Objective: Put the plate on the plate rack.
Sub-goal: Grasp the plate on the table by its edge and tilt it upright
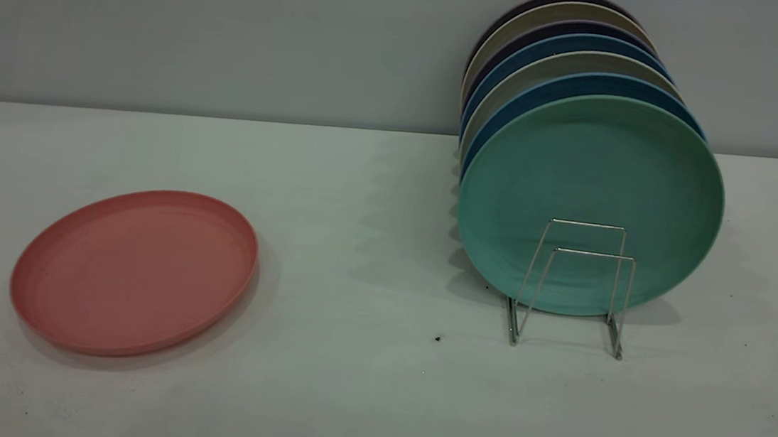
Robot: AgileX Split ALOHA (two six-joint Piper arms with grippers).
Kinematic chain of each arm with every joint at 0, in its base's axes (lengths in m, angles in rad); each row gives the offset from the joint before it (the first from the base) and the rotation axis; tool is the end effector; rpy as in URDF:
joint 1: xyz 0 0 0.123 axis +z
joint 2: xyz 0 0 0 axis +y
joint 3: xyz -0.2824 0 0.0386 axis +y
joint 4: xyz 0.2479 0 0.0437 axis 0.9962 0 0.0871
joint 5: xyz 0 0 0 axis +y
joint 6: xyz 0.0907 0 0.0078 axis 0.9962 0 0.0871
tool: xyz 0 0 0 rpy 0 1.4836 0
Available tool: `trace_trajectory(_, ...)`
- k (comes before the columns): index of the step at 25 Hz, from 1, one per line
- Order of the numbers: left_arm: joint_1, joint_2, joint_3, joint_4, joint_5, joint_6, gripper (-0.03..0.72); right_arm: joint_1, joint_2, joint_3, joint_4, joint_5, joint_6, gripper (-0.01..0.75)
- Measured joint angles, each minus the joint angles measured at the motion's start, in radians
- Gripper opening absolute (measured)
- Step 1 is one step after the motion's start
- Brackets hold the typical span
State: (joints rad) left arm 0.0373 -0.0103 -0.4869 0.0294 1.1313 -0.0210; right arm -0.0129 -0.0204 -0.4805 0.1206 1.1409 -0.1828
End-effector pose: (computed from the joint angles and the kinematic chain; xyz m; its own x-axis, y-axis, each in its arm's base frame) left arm -0.0082 0.0021 0.2679 -0.5190 -0.0279 -0.8543 -0.0644 0.9979 0.0066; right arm -0.0095 0.0101 0.2658 -0.5075 -0.1246 -0.8526 -0.1487 0.9873 -0.0558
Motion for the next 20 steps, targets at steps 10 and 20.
trace_trajectory(10, 0.000, 0.195, -0.112, -0.012, -0.036, -0.007, 0.414, 0.000, 0.127, 0.000, 0.156, -0.083, 0.000, 0.377)
trace_trajectory(20, -0.005, 0.633, -0.140, -0.185, -0.240, 0.073, 0.396, 0.011, 0.267, 0.000, 0.234, -0.375, -0.044, 0.377)
